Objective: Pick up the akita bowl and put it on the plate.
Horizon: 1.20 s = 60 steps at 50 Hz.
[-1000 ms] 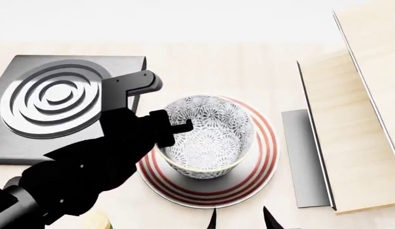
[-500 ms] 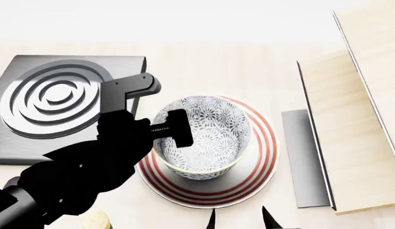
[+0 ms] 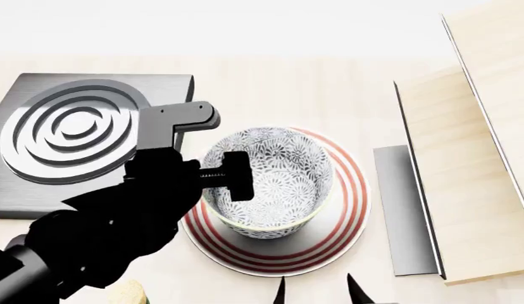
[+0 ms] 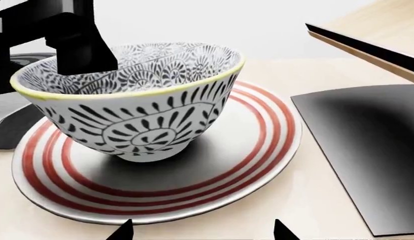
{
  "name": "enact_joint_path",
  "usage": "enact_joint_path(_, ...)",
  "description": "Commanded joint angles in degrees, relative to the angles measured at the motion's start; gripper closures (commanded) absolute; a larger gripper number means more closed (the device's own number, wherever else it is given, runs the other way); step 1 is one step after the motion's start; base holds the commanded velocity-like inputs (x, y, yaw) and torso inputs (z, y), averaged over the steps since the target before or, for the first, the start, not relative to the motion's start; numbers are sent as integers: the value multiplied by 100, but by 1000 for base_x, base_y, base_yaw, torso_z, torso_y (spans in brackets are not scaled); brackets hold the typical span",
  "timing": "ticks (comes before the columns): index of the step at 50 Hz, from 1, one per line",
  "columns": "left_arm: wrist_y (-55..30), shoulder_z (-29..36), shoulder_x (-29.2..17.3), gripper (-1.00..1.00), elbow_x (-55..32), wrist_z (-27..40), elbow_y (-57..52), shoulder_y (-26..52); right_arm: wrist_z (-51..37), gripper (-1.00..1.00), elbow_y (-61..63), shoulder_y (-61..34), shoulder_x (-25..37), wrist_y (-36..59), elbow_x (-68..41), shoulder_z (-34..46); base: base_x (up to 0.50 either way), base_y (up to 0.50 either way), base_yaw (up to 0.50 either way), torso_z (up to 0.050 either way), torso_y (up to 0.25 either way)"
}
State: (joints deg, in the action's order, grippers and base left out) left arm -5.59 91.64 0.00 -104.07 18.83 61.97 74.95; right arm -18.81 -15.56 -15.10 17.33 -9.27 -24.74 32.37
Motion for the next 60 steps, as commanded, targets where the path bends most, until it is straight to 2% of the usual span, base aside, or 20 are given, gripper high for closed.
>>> enact_joint_path(1,-108,-43,0,-100,409,236,-98,60,13,-100,69,42,18,24,-127,18,0,0,0,0,0)
enact_joint_path(18,-77,-127,0,-100,1073,423,-202,223,-13,-100,-12,-18,-32,12,-65,65,0,0,0,0,0)
enact_joint_path(45,198,-205,0,-100,2328,964,-1030,732,-187,-100,277,30,70,101,-52,61,0,0,0,0,0)
enact_joint_path(53,357,-228,-17,-100,2625,907,-777,986,-285,-100,408,-5,139,135,-39,9,0,0,0,0,0)
enact_joint_path(60,335,-139,-822,-100,2807,1685,-2064,1215,-478,-100,760,0,261,261,29,-18,0,0,0,0,0)
